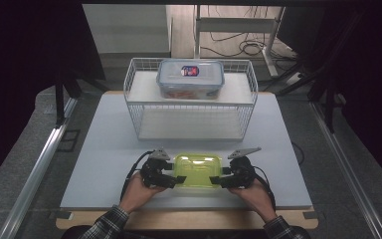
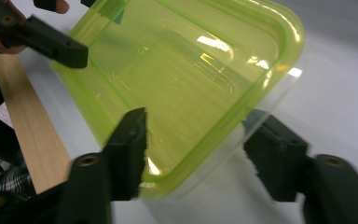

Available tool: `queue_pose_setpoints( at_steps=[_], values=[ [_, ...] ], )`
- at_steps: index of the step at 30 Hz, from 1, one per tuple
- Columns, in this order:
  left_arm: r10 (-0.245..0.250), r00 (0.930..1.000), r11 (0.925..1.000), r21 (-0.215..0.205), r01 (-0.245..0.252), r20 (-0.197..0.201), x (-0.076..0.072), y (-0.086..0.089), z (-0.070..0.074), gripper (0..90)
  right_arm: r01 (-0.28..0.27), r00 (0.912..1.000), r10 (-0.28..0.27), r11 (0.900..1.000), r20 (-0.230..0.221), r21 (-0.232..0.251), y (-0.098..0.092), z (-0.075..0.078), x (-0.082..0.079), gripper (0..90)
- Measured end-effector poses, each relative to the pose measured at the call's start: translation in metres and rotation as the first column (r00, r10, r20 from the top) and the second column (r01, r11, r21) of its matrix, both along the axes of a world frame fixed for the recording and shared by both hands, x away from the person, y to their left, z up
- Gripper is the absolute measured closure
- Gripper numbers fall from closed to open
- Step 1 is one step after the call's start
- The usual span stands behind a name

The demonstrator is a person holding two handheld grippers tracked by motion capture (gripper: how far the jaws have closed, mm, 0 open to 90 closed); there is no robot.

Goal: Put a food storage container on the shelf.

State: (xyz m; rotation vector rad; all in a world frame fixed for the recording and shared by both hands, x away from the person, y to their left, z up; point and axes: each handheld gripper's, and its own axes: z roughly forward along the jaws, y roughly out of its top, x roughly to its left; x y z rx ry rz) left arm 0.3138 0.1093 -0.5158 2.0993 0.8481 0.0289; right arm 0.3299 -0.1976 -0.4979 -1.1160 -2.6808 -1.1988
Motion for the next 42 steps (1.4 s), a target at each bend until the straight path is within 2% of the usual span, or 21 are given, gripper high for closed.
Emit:
queue_pose_setpoints(
  at_steps=[4, 7, 10, 11, 13, 14, 16, 17, 20, 21, 23, 30, 35, 40, 42],
  values=[
    [0.01, 0.9999, 0.9998, -0.018, -0.01, -0.013, -0.003, 0.004, 0.0, 46.9, 0.024, 0.9987, -0.021, 0.998, -0.046, 0.051, -0.008, -0.001, 0.0, 58.2],
    [0.035, 0.9994, 0.9988, -0.034, -0.035, -0.009, -0.005, 0.007, 0.002, 59.2, 0.044, 0.9981, -0.041, 0.996, -0.047, 0.073, -0.014, 0.0, 0.001, 66.4],
    [0.058, 0.9981, 0.9974, -0.041, -0.059, -0.02, -0.005, 0.006, 0.002, 62.7, 0.067, 0.997, -0.063, 0.995, -0.045, 0.077, -0.014, 0.002, 0.0, 69.9],
    [0.069, 0.9974, 0.997, -0.032, -0.07, -0.021, -0.005, 0.005, 0.002, 65.0, 0.079, 0.9962, -0.076, 0.994, -0.042, 0.075, -0.014, 0.003, 0.0, 71.7],
    [0.095, 0.9955, 0.9948, 0.036, -0.095, 0.0, -0.005, 0.001, 0.0, 73.6, 0.088, 0.9961, -0.088, 0.994, -0.009, 0.058, -0.013, 0.004, -0.001, 79.6],
    [0.103, 0.9946, 0.9935, 0.047, -0.103, 0.001, -0.005, 0.0, -0.001, 75.7, 0.091, 0.9958, -0.091, 0.995, 0.008, 0.05, -0.011, 0.004, -0.003, 79.6],
    [0.126, 0.9917, 0.9918, 0.024, -0.126, -0.023, -0.003, 0.001, -0.003, 77.2, 0.102, 0.9938, -0.103, 0.995, 0.042, 0.016, -0.008, 0.005, -0.006, 80.1],
    [0.134, 0.9906, 0.991, 0.009, -0.134, -0.027, -0.003, 0.001, -0.003, 78.1, 0.107, 0.9928, -0.108, 0.994, 0.052, 0.016, -0.008, 0.005, -0.007, 80.3],
    [0.156, 0.9868, 0.986, -0.051, -0.158, -0.041, -0.002, 0.006, 0.002, 80.1, 0.122, 0.9897, -0.125, 0.992, 0.07, 0.04, -0.008, 0.008, -0.007, 80.3],
    [0.159, 0.9868, 0.9853, -0.059, -0.16, -0.033, -0.003, 0.007, 0.003, 80.3, 0.124, 0.9891, -0.128, 0.991, 0.072, 0.052, -0.009, 0.008, -0.007, 80.4],
    [0.161, 0.9868, 0.9853, -0.055, -0.162, -0.022, -0.004, 0.006, 0.006, 80.4, 0.126, 0.9885, -0.131, 0.99, 0.075, 0.069, -0.01, 0.01, -0.007, 80.4],
    [0.166, 0.9862, 0.9837, -0.071, -0.165, -0.002, -0.006, 0.009, 0.01, 80.5, 0.125, 0.986, -0.133, 0.989, 0.101, 0.081, -0.009, 0.013, -0.009, 80.6],
    [0.162, 0.9867, 0.9832, -0.085, -0.162, 0.0, -0.006, 0.012, 0.013, 80.4, 0.121, 0.9844, -0.132, 0.988, 0.116, 0.098, -0.009, 0.016, -0.009, 80.7],
    [0.146, 0.9892, 0.9838, -0.107, -0.144, 0.014, -0.006, 0.016, 0.015, 79.0, 0.116, 0.9829, -0.13, 0.988, 0.131, 0.106, -0.008, 0.021, -0.01, 81.2],
    [0.136, 0.9905, 0.9838, -0.121, -0.133, 0.019, -0.006, 0.018, 0.015, 77.2, 0.114, 0.9838, -0.13, 0.985, 0.123, 0.128, -0.009, 0.023, -0.009, 81.4]
  ],
)
